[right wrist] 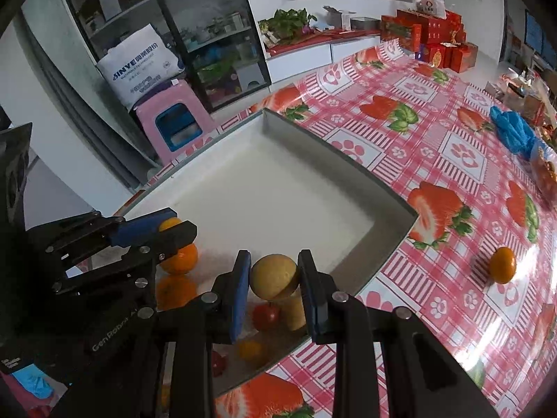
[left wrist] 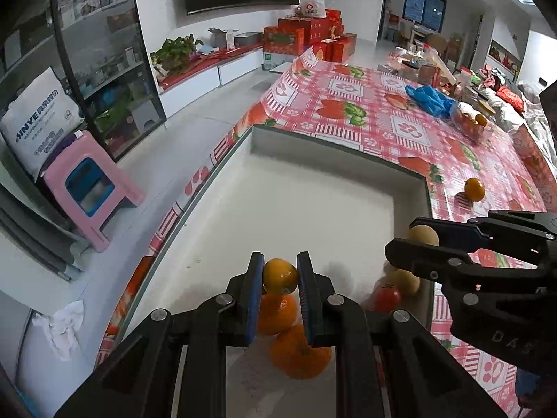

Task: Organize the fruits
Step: 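Lower the tomato and kiwi into the white tray with both tools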

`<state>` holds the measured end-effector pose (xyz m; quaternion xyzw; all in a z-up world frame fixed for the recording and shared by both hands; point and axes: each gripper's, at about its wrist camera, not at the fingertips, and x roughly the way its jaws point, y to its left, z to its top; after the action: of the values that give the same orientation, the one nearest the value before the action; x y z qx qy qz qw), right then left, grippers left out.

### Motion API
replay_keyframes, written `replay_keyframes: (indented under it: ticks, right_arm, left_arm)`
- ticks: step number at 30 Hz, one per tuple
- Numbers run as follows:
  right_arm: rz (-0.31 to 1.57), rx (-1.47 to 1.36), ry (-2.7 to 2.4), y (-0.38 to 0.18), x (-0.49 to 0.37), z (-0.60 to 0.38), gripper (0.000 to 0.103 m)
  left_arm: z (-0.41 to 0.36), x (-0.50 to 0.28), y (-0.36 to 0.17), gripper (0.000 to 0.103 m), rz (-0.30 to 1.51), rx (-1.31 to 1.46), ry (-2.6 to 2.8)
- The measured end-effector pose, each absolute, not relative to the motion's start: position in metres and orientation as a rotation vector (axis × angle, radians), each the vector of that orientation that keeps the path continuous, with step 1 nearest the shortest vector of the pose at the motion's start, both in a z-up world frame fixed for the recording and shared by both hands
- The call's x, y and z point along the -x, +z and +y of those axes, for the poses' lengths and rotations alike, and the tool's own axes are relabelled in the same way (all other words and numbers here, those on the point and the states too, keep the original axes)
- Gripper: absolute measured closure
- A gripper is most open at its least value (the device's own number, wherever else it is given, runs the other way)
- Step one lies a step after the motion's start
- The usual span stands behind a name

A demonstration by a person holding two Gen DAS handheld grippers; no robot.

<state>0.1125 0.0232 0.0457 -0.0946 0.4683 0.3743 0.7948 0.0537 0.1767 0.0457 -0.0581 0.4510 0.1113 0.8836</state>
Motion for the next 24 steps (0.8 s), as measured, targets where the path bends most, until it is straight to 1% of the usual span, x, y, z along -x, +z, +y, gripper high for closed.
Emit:
replay_keyframes:
  ticks: [24]
  right_arm:
    - [1.023,0.268,0.801,0.039,-0.121,0.028,0.073]
  left_arm:
    - [0.171,-0.063,0.04,0.082,0.95,0.124,0.232]
